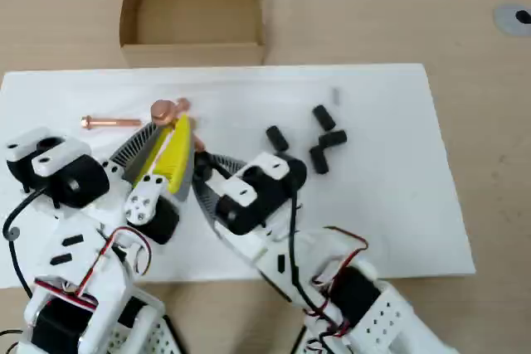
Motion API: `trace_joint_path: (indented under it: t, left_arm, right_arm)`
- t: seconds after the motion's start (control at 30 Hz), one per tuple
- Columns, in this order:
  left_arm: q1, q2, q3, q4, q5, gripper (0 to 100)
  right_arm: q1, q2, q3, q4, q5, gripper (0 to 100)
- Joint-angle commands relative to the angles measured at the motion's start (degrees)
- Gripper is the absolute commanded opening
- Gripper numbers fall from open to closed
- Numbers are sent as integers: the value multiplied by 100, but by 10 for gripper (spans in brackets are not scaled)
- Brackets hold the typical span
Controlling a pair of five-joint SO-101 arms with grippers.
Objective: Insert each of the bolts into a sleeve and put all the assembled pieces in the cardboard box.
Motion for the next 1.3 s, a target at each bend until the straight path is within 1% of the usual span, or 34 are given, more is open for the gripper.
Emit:
trace_joint_path:
  t: [0.0,0.13,0.3,0.47,0.6,0.67,0.87,1.1,1.27]
  left_arm:
    - [62,-4,0,-79,-44,3]
    - [97,-4,-123,123,-26,3]
    - [519,-4,-563,765,-35,3]
    - [677,-4,-870,1011,-62,3]
    - [668,-4,-976,1064,-527,3]
    - [510,-4,-1116,1081,-686,3]
    - [123,312,-1618,1134,-686,5]
    - [246,1736,-3323,2549,-677,5]
    - [255,2527,-4149,3024,-659,5]
  right_arm:
    - [-92,-171,-48,-167,-35,10]
    - [-84,-171,-22,-167,-35,10]
    - [-75,-171,-13,-167,-35,10]
    - [-75,-171,-22,-167,-35,10]
    - [-75,-171,-13,-167,-35,10]
    - [-75,-171,-13,-149,-35,10]
    - [-75,-145,-4,-141,-35,10]
    - [-75,-163,163,-149,-35,10]
    - [-75,-163,171,-158,-35,10]
